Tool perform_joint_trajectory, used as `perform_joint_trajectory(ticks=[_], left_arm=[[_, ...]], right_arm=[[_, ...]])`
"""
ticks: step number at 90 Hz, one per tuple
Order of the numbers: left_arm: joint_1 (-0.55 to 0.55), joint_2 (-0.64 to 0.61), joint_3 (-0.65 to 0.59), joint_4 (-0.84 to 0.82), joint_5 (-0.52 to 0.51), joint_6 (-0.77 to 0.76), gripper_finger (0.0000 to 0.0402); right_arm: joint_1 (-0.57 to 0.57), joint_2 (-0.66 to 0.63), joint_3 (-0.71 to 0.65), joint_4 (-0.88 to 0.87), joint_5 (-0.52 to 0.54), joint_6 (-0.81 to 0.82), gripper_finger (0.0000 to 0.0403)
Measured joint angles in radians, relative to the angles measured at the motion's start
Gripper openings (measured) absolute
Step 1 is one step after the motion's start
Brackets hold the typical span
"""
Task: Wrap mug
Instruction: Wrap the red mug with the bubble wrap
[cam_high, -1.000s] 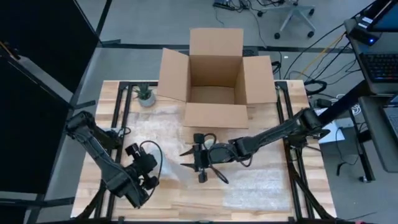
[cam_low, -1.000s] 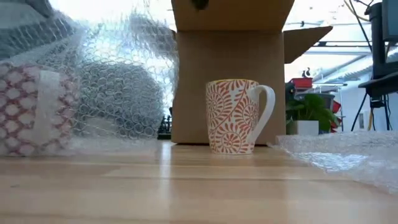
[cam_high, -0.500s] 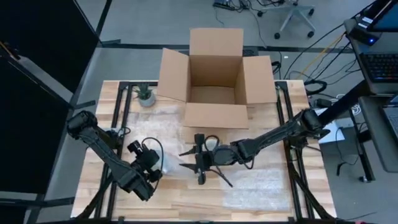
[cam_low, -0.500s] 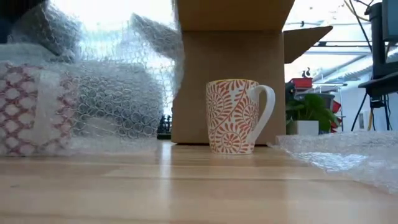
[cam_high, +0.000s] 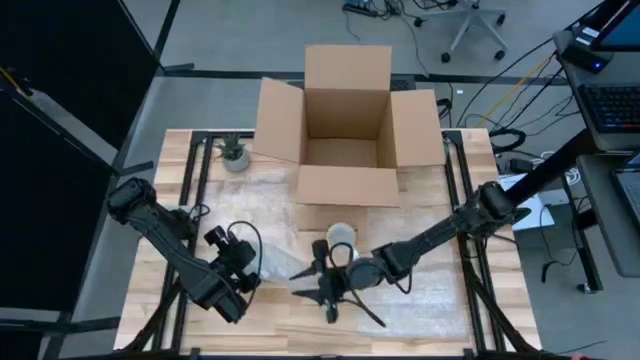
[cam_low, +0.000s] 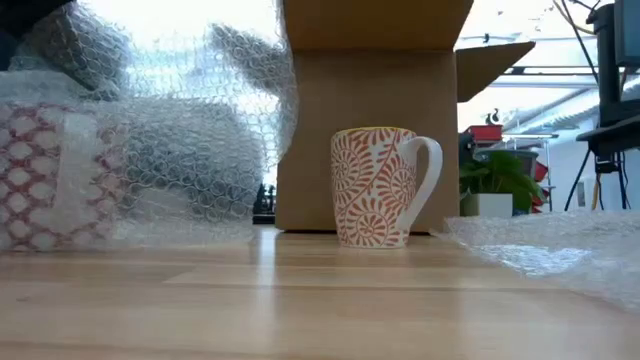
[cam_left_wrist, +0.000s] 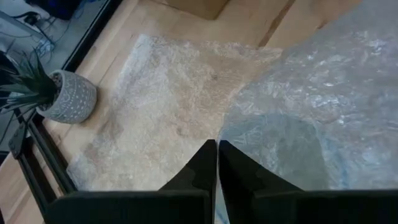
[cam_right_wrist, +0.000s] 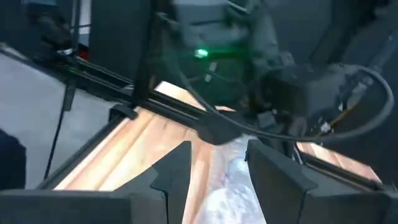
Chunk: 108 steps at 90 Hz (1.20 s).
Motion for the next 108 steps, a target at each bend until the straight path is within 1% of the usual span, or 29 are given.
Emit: perform_joint_trajectory(ticks=[15, 23, 33, 46, 56, 87, 97, 108], left_arm=[[0.000, 0.000, 0.000, 0.000, 0.001, 0.000, 0.0002], [0.000, 0.000, 0.000, -0.001, 0.001, 0.000, 0.0002], [0.001, 0.000, 0.000, -0.005, 0.000, 0.000, 0.0002], [0.001, 0.000, 0.000, -0.005, 0.000, 0.008, 0.0002], [0.001, 0.000, 0.000, -0.006, 0.000, 0.009, 0.0002], [0.000, 0.000, 0.000, -0.004, -0.001, 0.009, 0.0002], [0.000, 0.000, 0.000, -0.004, -0.002, 0.009, 0.0002], [0.000, 0.000, 0.000, -0.003, 0.003, 0.009, 0.0002]], right_arm=[[0.010, 0.009, 0.000, -0.084, -0.002, 0.171, 0.0141], [-0.012, 0.054, 0.000, -0.057, 0.000, 0.220, 0.0141], [-0.048, 0.143, -0.001, 0.049, 0.000, 0.245, 0.0141], [-0.093, 0.220, -0.001, 0.229, -0.003, 0.246, 0.0141], [-0.119, 0.253, 0.003, 0.308, -0.003, 0.233, 0.0141], [-0.221, 0.335, 0.166, 0.277, -0.005, 0.111, 0.0141], [-0.241, 0.339, 0.171, 0.269, -0.009, 0.107, 0.0141], [-0.267, 0.339, 0.171, 0.302, -0.058, 0.065, 0.0141]])
